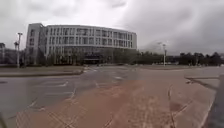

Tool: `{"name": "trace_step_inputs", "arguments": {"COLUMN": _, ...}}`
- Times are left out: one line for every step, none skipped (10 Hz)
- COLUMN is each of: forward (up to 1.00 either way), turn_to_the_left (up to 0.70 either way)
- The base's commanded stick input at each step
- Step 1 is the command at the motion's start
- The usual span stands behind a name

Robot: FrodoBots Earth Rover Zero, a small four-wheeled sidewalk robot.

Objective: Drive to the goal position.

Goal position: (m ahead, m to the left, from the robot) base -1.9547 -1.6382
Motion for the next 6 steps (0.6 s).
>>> {"name": "trace_step_inputs", "arguments": {"forward": 0.7, "turn_to_the_left": 0.0}}
{"name": "trace_step_inputs", "arguments": {"forward": 0.7, "turn_to_the_left": 0.0}}
{"name": "trace_step_inputs", "arguments": {"forward": 0.7, "turn_to_the_left": 0.0}}
{"name": "trace_step_inputs", "arguments": {"forward": 0.7, "turn_to_the_left": 0.0}}
{"name": "trace_step_inputs", "arguments": {"forward": 0.7, "turn_to_the_left": 0.0}}
{"name": "trace_step_inputs", "arguments": {"forward": 0.7, "turn_to_the_left": 0.0}}
